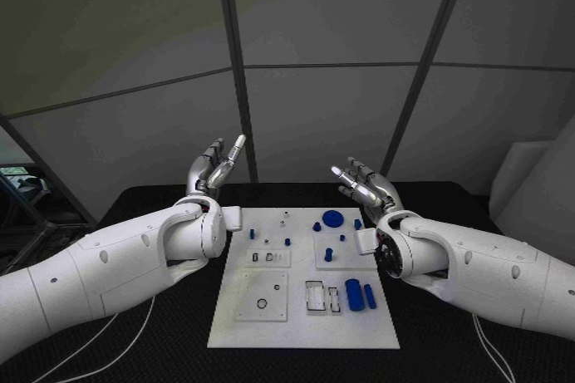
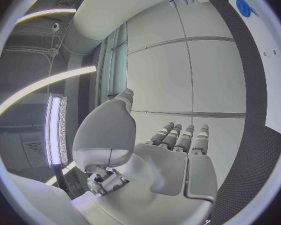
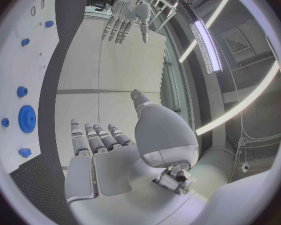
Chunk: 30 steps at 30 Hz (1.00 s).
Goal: Assemble the parts on the task board
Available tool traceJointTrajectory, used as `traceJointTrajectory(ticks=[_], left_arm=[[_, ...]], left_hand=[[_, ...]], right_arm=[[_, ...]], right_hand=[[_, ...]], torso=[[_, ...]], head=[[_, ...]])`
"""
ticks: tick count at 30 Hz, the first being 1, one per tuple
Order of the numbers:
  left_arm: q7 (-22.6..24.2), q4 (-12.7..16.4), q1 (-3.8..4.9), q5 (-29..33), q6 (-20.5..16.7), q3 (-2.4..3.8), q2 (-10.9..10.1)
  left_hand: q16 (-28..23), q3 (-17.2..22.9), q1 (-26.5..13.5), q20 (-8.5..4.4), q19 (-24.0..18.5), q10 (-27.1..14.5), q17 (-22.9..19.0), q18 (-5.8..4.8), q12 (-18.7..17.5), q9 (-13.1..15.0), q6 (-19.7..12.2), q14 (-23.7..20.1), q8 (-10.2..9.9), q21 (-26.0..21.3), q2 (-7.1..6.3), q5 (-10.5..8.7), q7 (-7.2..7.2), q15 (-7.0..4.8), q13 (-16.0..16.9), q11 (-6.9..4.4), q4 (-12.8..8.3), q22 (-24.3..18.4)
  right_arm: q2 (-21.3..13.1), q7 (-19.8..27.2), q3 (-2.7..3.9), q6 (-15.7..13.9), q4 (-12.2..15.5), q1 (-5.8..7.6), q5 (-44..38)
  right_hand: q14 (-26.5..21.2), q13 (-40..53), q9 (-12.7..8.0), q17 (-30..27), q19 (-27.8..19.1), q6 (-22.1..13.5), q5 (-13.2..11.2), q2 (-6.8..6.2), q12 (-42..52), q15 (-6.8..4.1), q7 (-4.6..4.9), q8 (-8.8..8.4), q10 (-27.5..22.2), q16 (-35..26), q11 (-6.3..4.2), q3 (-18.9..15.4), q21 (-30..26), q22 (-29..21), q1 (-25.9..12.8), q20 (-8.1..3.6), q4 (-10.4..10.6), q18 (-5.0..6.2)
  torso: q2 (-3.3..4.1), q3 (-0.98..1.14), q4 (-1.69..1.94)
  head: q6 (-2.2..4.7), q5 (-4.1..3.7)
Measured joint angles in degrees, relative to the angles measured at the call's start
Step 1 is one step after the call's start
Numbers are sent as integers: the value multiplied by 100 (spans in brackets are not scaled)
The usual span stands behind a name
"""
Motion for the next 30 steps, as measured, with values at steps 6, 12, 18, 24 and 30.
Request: traceJointTrajectory(ticks=[6,12,18,24,30], left_arm=[[36,-7,0,-3,89,0,2],[42,105,0,-19,231,0,-305],[41,310,-5,-48,403,-2,-444],[27,492,-5,-97,582,-2,-627],[-38,777,-5,-158,773,-2,-833]], left_hand=[[23,56,276,134,53,81,22,348,0,11,94,99,0,28,39,24,26,131,15,123,56,19],[320,147,719,190,576,873,154,-47,200,85,665,1114,140,299,128,23,58,234,118,512,59,155],[1179,85,1161,145,3489,3632,470,268,915,291,2556,4030,585,1624,316,-8,198,102,362,759,-39,768],[1398,-160,1490,-93,4640,4771,681,266,1117,362,4013,5306,862,2037,422,-8,449,-226,355,500,-255,870],[1398,-322,1798,-280,5139,5383,882,265,1130,308,4502,5920,865,2117,481,-7,504,-406,356,339,-470,870]], right_arm=[[111,-309,66,629,-191,6,-465],[-71,-406,77,723,-549,23,-1702],[-99,-477,77,645,-619,140,-2884],[-144,-626,79,653,-646,324,-3824],[-129,-866,83,748,-756,554,-4942]], right_hand=[[990,100,103,104,627,729,34,14,209,127,35,193,939,227,144,47,309,149,544,56,-232,51],[2721,214,253,211,1632,2138,11,-36,546,22,141,504,2696,563,70,173,755,331,1028,61,-589,192],[3990,230,309,240,2469,3492,-33,-149,635,-178,306,686,4004,702,-103,373,1117,432,1250,10,-852,358],[4980,233,309,270,3145,4369,-33,-233,600,-399,480,687,4929,771,-279,707,1443,510,1333,-155,-1084,402],[5828,243,304,363,3710,4874,4,-392,480,-634,454,666,5549,894,-431,1030,1870,679,1350,-392,-1267,402]], torso=[[1,0,-1],[57,-4,-17],[125,7,-13],[219,14,29],[337,16,82]], head=[[0,0],[-91,-27],[-124,-61],[-117,-109],[-71,-171]])
